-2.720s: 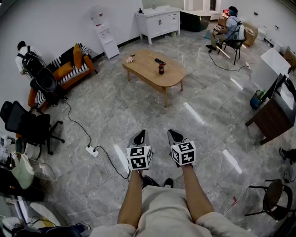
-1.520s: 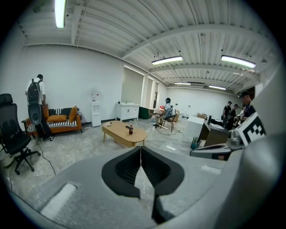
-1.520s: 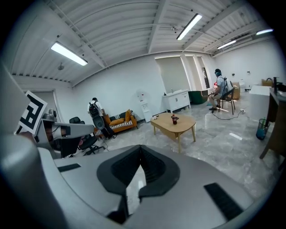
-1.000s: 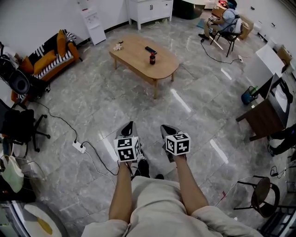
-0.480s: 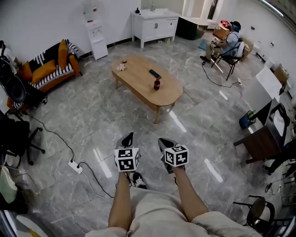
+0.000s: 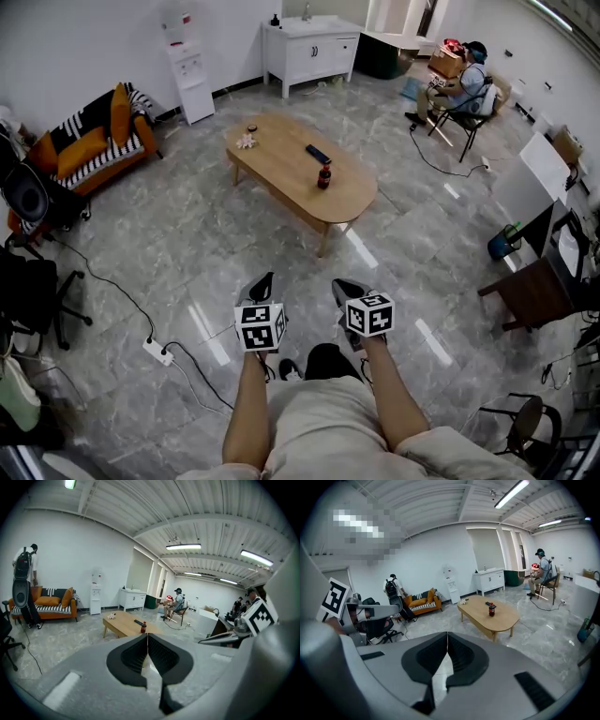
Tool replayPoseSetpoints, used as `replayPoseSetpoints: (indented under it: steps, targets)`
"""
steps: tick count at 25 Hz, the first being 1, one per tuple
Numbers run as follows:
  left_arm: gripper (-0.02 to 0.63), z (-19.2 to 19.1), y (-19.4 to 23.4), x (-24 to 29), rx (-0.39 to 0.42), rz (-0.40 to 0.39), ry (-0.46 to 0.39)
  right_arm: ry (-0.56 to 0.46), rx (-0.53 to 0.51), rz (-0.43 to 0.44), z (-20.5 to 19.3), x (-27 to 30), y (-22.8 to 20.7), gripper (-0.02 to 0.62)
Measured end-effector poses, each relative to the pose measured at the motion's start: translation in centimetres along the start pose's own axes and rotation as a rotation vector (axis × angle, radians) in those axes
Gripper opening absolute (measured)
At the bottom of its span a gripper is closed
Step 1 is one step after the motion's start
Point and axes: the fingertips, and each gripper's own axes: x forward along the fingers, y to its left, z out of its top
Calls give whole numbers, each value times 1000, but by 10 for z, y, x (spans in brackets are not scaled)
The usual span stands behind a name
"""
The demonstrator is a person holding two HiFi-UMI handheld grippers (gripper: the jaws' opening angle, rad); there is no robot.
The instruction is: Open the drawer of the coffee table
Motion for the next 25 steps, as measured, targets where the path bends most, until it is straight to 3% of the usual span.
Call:
replayPoseSetpoints:
  steps: [6,11,16,19,21,25]
  targets:
    - [12,-7,23,13,-39,6,16,14,43,-38,7,19,-21,16]
    - [12,-9,61,25,-39,78,39,49,63,-13,11,61,-24,15]
    - [12,14,116,49,-49,116,30,33,87,27,49,123,-14,15]
    - [11,30,140,68,-95,127,10,22,88,50,72,152,-10,15]
    - [12,40,155,86,-70,131,32,14,94,48,89,177,-14,15]
    - [12,62,180,118,55,113,118,-17,211,30,128,218,-27,15]
